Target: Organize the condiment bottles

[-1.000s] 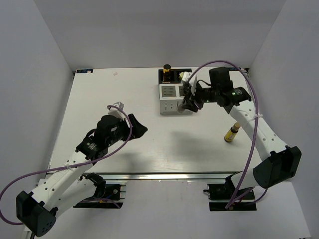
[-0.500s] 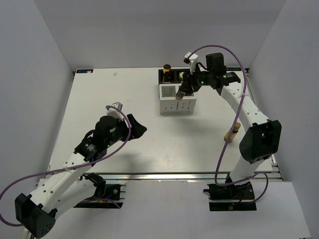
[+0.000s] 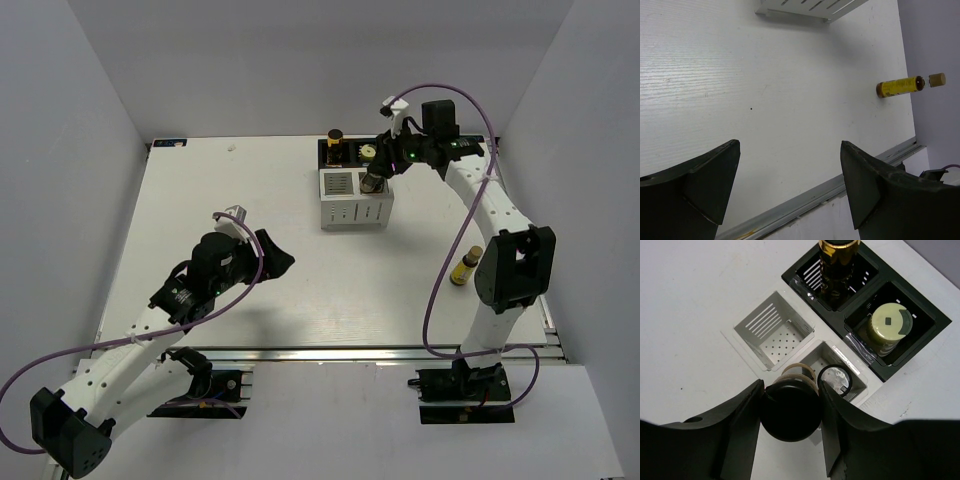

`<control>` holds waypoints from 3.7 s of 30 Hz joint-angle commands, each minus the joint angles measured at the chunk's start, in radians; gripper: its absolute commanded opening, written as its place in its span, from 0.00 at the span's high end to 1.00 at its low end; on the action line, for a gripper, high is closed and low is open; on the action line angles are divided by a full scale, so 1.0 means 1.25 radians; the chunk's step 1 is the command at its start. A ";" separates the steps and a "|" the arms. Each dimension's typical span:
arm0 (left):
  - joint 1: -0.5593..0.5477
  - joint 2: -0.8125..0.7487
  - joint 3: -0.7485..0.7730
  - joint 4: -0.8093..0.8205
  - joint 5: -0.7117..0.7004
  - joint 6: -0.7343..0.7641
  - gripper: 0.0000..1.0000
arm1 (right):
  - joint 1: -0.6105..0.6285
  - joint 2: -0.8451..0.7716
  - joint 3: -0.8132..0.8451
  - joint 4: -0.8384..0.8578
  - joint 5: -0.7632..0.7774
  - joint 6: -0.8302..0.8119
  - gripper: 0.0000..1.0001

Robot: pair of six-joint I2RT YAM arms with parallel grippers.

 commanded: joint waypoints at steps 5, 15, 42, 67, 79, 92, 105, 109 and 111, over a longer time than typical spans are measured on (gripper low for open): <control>-0.002 -0.008 0.000 -0.001 -0.008 -0.002 0.09 | -0.011 0.022 0.035 0.021 -0.024 0.014 1.00; -0.003 -0.003 0.005 -0.003 -0.006 0.000 0.09 | -0.012 0.055 0.051 0.016 0.020 -0.038 1.00; -0.003 -0.012 0.006 -0.001 -0.009 0.002 0.09 | 0.031 -0.023 0.022 -0.018 0.040 -0.073 0.37; -0.003 0.053 -0.032 0.116 0.046 0.024 0.08 | -0.345 -0.388 -0.365 -0.508 0.262 -0.273 0.13; -0.003 0.017 -0.050 0.107 0.034 0.013 0.08 | -0.345 -0.356 -0.490 -0.358 0.283 -0.234 0.20; -0.003 0.015 -0.054 0.103 0.034 0.009 0.08 | -0.346 -0.381 -0.589 -0.219 0.289 -0.203 0.40; -0.003 0.015 -0.060 0.107 0.036 0.010 0.08 | -0.343 -0.416 -0.516 -0.236 0.146 -0.252 1.00; -0.003 0.028 -0.048 0.107 0.041 0.015 0.08 | -0.296 -0.368 -0.380 -0.273 0.062 -0.246 1.00; -0.003 0.036 -0.042 0.100 0.041 0.021 0.08 | -0.237 -0.347 -0.298 -0.278 0.045 -0.229 1.00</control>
